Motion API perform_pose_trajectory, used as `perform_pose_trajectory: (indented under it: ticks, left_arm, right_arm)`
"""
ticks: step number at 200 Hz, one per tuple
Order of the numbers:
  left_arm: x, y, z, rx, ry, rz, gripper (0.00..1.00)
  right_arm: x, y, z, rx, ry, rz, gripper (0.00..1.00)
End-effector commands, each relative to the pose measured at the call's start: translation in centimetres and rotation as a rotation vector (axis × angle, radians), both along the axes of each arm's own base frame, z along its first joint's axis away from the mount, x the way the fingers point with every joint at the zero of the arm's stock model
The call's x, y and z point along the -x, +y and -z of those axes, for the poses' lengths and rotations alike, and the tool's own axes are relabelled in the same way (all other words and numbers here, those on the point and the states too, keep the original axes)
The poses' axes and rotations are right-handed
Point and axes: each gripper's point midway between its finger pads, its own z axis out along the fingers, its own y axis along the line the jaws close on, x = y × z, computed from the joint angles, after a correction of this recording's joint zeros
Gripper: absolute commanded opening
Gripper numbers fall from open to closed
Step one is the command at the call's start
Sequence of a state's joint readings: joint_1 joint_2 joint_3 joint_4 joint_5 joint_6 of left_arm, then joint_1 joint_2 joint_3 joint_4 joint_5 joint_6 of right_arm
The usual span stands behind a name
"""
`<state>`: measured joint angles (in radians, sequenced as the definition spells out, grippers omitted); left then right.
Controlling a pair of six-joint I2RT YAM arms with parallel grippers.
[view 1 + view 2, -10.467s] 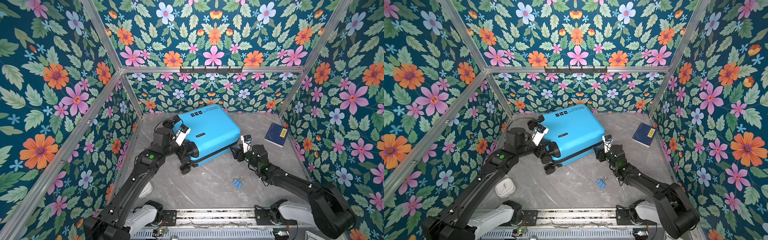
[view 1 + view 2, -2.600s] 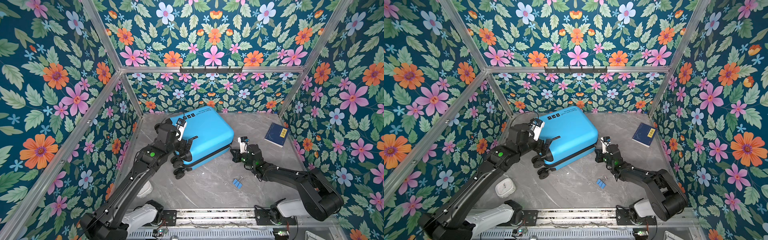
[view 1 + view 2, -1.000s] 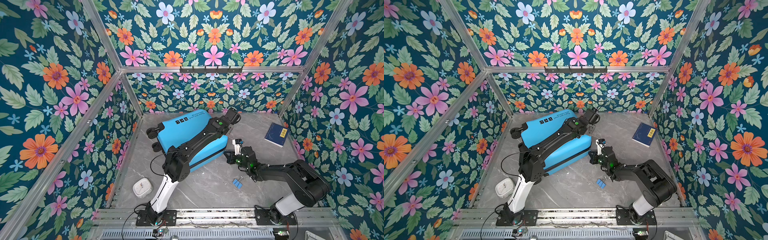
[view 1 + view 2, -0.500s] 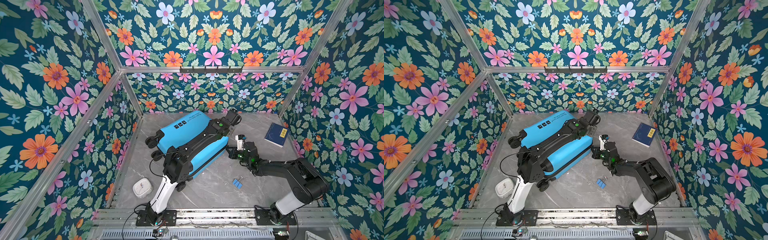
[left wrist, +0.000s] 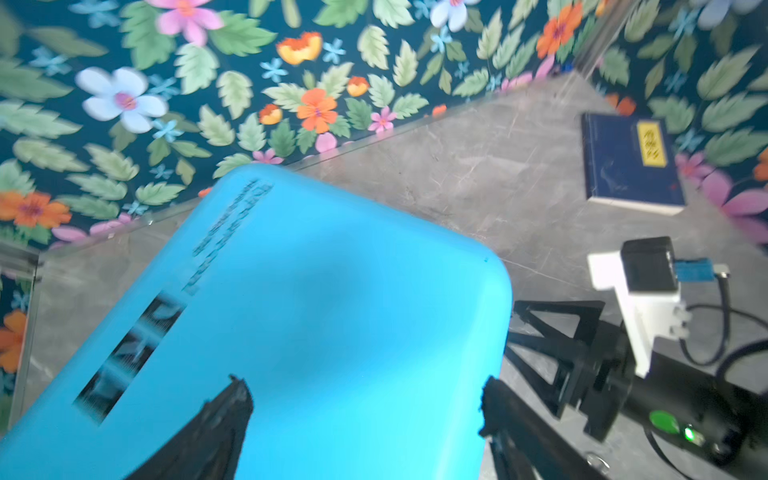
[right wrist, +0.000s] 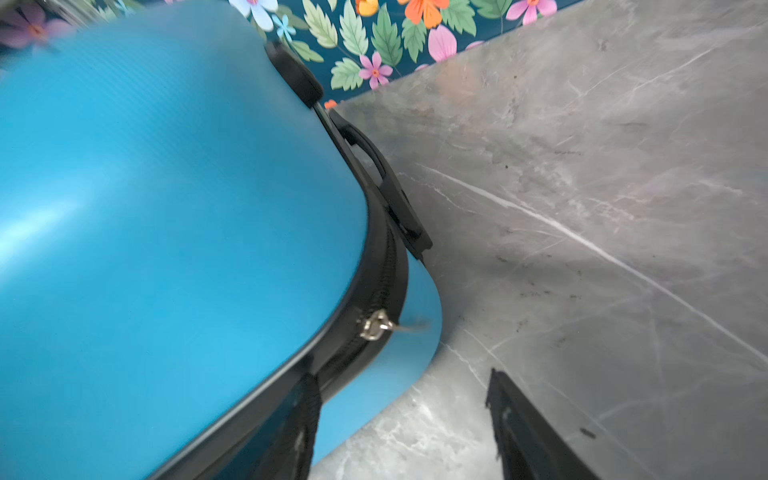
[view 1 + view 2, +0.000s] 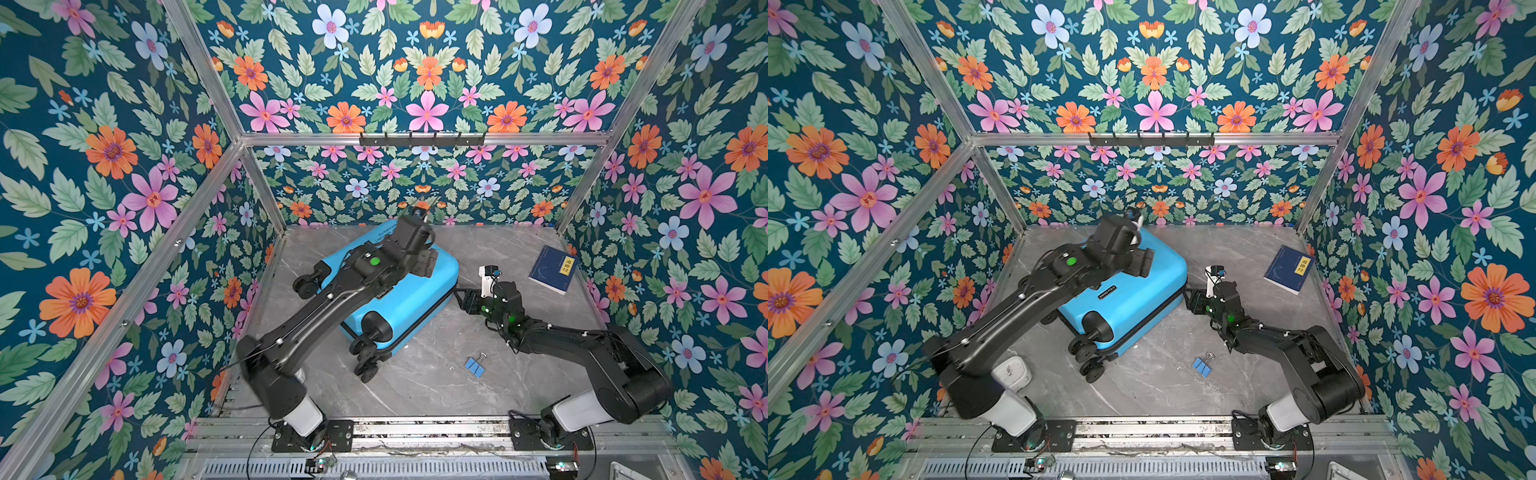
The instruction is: Pack the luggage
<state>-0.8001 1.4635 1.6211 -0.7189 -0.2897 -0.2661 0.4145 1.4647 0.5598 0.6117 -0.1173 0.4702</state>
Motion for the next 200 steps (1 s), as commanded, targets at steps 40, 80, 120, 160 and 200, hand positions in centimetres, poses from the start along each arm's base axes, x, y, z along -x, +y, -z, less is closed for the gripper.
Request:
perform_pose_trajectory:
  ticks: [40, 80, 120, 160, 200]
  left_arm:
    - [4.2, 11.8, 1.8, 0.297, -0.033, -0.285, 0.82]
    - [4.5, 16.2, 5.7, 0.365, -0.013, -0.423, 0.81]
    - [3.5, 18.6, 9.4, 0.427, 0.050, -0.485, 0.69]
    - [2.7, 20.3, 11.4, 0.463, 0.073, -0.531, 0.68]
    - [1.3, 22.4, 12.8, 0.513, 0.083, -0.569, 0.62]
  right_arm:
    - [-1.7, -4.4, -2.2, -0.030, 0.148, 0.108, 0.79]
    - [-5.4, -5.5, -3.1, -0.245, 0.291, 0.104, 0.74]
    - [-8.6, -3.5, -1.4, -0.341, 0.433, 0.075, 0.68]
    - [-10.8, -2.5, -1.5, -0.403, 0.451, 0.056, 0.69]
    - [-12.3, -0.4, -2.3, -0.510, 0.471, -0.046, 0.63]
